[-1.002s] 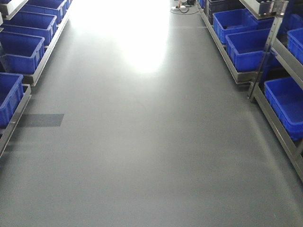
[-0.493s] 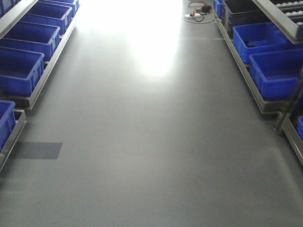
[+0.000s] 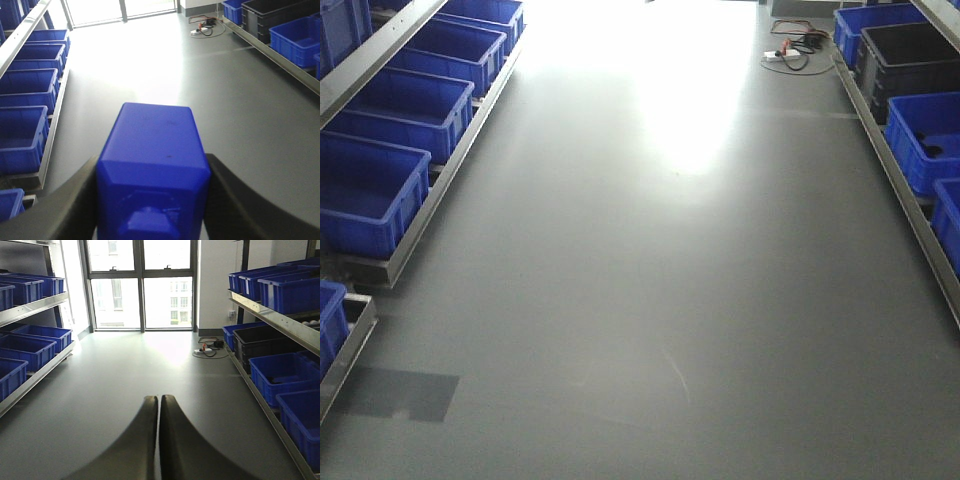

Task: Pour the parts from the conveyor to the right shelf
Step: 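Turn and drive down the aisle between the bin shelves, then turn toward the shelf and stop above an empty blue bin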

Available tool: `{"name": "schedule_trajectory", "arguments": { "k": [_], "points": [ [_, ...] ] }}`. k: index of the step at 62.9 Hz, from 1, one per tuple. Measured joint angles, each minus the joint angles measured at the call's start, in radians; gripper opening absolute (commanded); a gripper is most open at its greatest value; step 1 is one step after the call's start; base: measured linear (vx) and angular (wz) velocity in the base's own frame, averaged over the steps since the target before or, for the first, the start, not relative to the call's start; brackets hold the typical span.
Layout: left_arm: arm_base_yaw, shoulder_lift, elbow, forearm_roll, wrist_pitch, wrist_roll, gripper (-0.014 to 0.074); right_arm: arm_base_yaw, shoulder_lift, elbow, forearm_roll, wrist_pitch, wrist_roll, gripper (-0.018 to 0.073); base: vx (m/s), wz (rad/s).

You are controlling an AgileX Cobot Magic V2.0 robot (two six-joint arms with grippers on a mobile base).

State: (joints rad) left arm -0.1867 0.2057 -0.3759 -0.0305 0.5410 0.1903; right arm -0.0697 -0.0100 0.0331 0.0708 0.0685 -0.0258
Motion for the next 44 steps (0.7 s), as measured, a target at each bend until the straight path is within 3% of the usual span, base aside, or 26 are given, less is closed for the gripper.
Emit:
{"name": "schedule_trajectory", "arguments": {
  "k": [26, 44],
  "points": [
    [0.0, 0.0, 0.0, 0.0, 0.0, 0.0, -0.0006, 0.0, 0.0, 0.0, 0.0, 0.0, 0.0, -0.0009, 0.53, 0.18],
    [0.0, 0.0, 0.0, 0.0, 0.0, 0.0, -0.0006, 0.0, 0.0, 0.0, 0.0, 0.0, 0.0, -0.0009, 0.37, 0.68]
  ]
}}
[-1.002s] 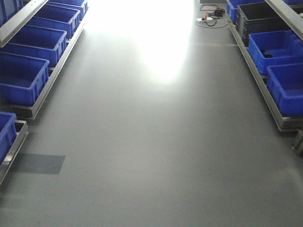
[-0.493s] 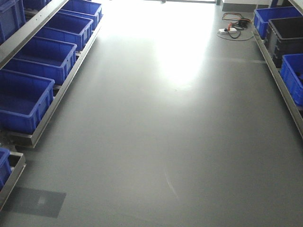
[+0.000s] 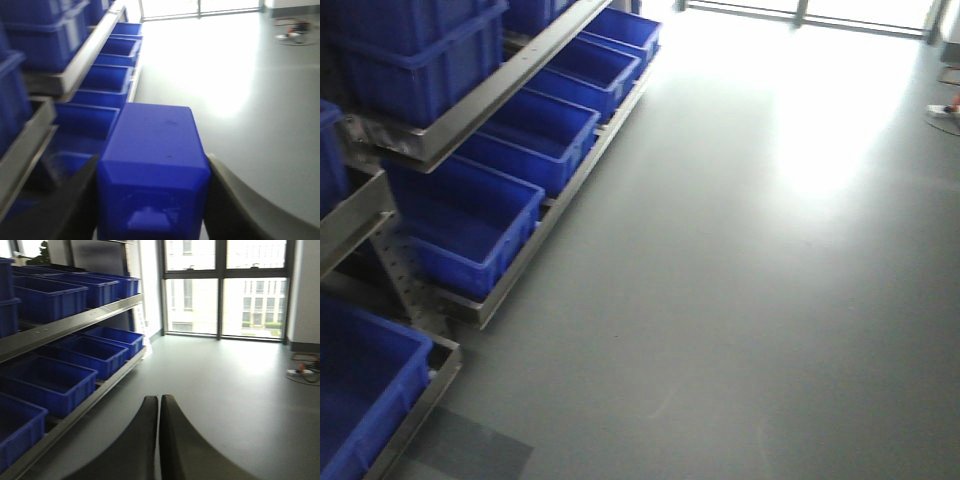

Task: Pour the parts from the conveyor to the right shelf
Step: 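Turn toward the shelf and stop above an empty blue bin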

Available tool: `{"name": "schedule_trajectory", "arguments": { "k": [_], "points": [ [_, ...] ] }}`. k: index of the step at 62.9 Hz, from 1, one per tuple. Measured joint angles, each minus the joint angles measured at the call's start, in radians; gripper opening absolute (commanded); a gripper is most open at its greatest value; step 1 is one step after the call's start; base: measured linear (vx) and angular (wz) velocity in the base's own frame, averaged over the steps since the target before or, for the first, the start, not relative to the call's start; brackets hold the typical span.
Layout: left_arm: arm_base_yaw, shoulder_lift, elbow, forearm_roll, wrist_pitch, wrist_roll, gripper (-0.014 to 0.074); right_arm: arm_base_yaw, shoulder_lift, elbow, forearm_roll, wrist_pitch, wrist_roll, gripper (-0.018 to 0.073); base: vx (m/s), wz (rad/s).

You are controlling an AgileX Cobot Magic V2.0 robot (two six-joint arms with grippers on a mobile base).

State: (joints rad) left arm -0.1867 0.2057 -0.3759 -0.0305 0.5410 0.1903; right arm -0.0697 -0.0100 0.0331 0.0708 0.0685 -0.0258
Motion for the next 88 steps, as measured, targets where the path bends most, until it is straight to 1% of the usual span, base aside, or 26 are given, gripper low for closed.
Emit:
{"name": "schedule_trajectory", "arguments": {
  "k": [32, 63, 74, 88],
  "points": [
    [0.0, 0.0, 0.0, 0.0, 0.0, 0.0, -0.0006, 0.0, 0.0, 0.0, 0.0, 0.0, 0.0, -0.0009, 0.18, 1.04],
    [0.0, 0.0, 0.0, 0.0, 0.0, 0.0, -0.0006, 0.0, 0.0, 0.0, 0.0, 0.0, 0.0, -0.0009, 0.06, 0.88],
    [0.0, 0.0, 0.0, 0.0, 0.0, 0.0, -0.0006, 0.0, 0.0, 0.0, 0.0, 0.0, 0.0, -0.0009, 0.02, 0.61],
    [0.0, 0.0, 0.0, 0.0, 0.0, 0.0, -0.0006, 0.0, 0.0, 0.0, 0.0, 0.0, 0.0, -0.0009, 0.03, 0.11]
  ]
}}
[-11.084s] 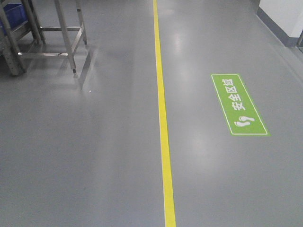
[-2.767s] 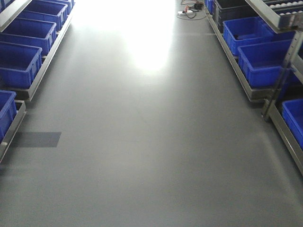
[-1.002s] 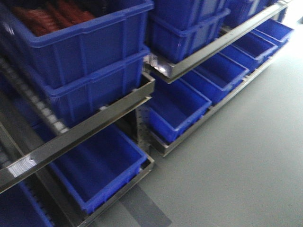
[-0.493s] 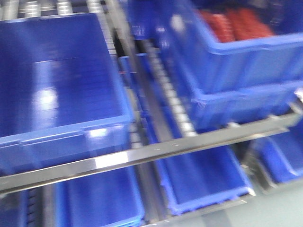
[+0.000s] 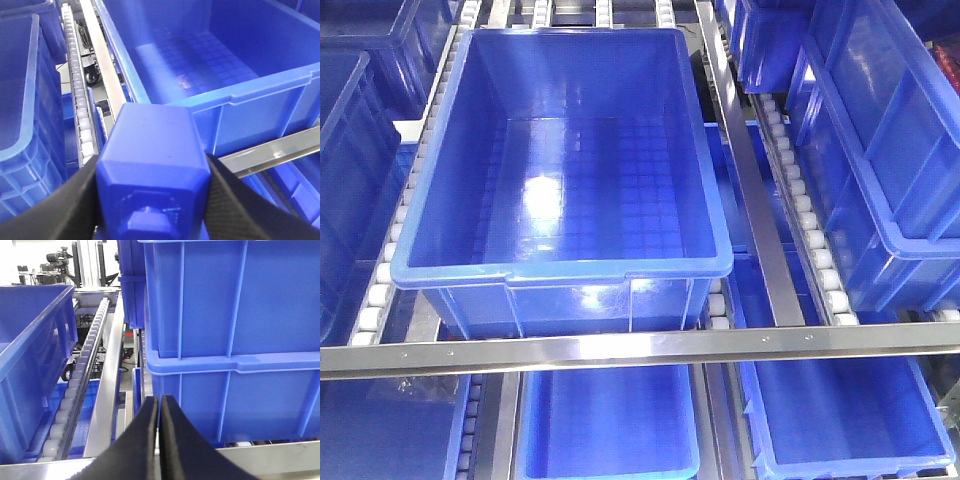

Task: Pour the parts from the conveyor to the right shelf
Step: 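Turn toward the shelf and stop above an empty blue bin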

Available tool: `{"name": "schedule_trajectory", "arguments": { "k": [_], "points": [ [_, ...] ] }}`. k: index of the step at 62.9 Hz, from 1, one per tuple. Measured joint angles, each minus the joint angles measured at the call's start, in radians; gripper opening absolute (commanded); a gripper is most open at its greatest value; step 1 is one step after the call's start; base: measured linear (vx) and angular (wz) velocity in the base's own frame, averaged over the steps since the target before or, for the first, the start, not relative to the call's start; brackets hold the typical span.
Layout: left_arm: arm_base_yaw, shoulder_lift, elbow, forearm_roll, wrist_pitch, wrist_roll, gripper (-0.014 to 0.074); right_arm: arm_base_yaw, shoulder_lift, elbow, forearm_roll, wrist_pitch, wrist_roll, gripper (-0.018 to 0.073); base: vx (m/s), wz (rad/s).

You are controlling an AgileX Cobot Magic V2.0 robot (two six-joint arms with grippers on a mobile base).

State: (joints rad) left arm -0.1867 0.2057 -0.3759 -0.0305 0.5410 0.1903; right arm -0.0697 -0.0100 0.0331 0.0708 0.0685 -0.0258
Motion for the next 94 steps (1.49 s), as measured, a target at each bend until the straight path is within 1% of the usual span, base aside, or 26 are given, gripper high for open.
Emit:
{"name": "schedule_trajectory", "arguments": {
  "k": [94],
  "points": [
    [0.0, 0.0, 0.0, 0.0, 0.0, 0.0, -0.0006, 0.0, 0.0, 0.0, 0.0, 0.0, 0.0, -0.0009, 0.14, 0.02]
  ]
}}
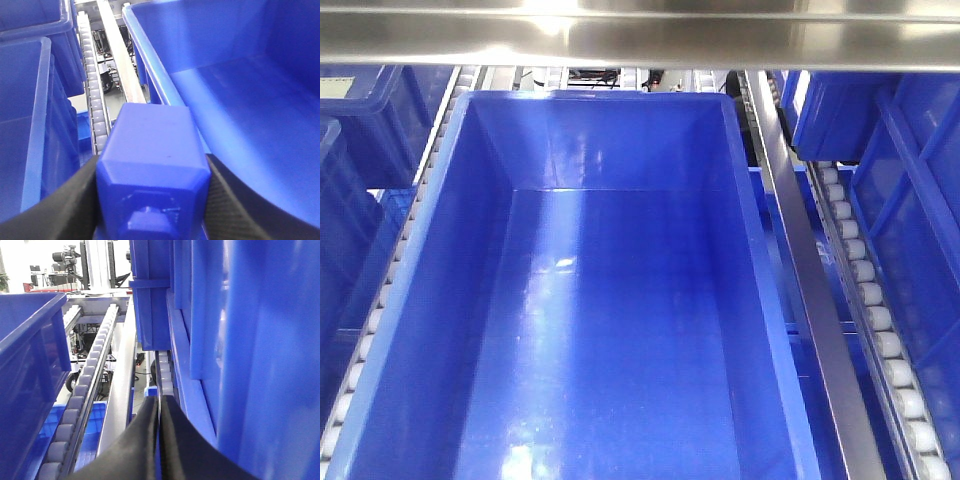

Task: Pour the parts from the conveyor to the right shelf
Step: 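Turn toward the shelf and stop above an empty blue bin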

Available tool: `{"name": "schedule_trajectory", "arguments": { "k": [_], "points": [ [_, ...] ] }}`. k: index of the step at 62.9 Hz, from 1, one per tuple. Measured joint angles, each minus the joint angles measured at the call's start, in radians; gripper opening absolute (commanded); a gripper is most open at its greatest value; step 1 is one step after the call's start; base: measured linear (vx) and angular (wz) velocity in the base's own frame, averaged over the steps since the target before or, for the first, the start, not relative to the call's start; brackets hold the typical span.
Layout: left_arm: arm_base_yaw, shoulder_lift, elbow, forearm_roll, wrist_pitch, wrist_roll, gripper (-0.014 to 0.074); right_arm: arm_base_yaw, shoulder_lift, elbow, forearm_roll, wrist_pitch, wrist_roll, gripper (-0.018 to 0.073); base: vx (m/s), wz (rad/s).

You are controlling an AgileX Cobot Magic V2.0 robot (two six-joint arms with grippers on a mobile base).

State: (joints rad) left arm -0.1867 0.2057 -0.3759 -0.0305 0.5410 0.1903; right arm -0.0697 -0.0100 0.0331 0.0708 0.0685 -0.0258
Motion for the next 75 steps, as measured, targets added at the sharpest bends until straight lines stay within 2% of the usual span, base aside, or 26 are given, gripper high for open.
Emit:
{"name": "schedule_trajectory", "arguments": {
  "k": [75],
  "points": [
    [0.0, 0.0, 0.0, 0.0, 0.0, 0.0, -0.0006, 0.0, 0.0, 0.0, 0.0, 0.0, 0.0, -0.0009, 0.01, 0.0]
  ]
}}
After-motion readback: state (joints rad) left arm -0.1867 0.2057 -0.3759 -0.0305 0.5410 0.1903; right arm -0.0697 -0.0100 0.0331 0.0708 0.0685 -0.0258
